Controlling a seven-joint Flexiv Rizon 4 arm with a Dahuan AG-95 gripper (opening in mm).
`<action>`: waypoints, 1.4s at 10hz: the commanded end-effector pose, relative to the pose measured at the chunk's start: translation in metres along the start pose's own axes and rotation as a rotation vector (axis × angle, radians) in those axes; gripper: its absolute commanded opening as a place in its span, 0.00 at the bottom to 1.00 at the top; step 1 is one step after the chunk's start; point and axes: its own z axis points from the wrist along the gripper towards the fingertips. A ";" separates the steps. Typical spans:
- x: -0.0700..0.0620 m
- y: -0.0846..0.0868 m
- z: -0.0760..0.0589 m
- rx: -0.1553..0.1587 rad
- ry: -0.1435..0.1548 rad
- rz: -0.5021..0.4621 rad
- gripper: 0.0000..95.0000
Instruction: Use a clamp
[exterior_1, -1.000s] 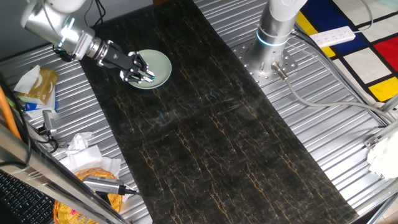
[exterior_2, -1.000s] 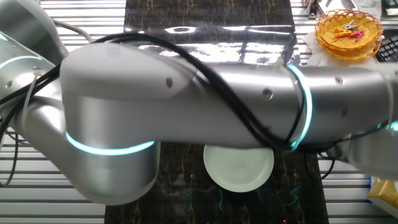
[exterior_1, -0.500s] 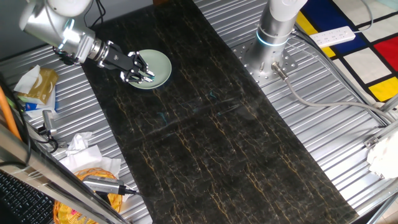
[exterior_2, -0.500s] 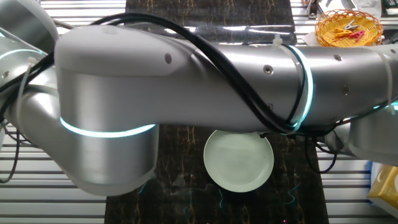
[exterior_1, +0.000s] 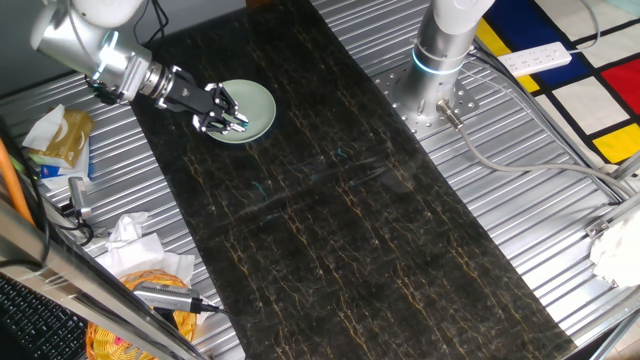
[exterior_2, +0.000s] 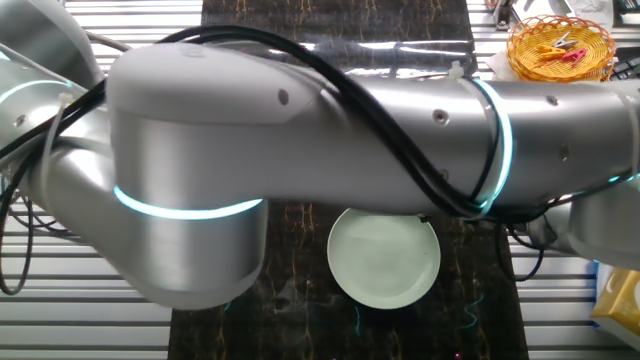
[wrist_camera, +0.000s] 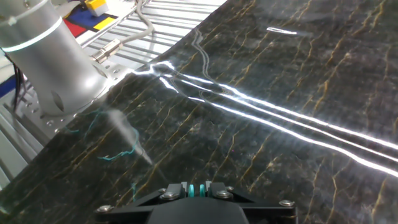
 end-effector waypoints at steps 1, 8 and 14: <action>0.000 0.001 0.002 0.002 -0.011 -0.030 0.00; 0.001 0.001 0.003 0.029 -0.056 -0.047 0.00; 0.005 0.000 0.004 0.044 -0.069 -0.058 0.00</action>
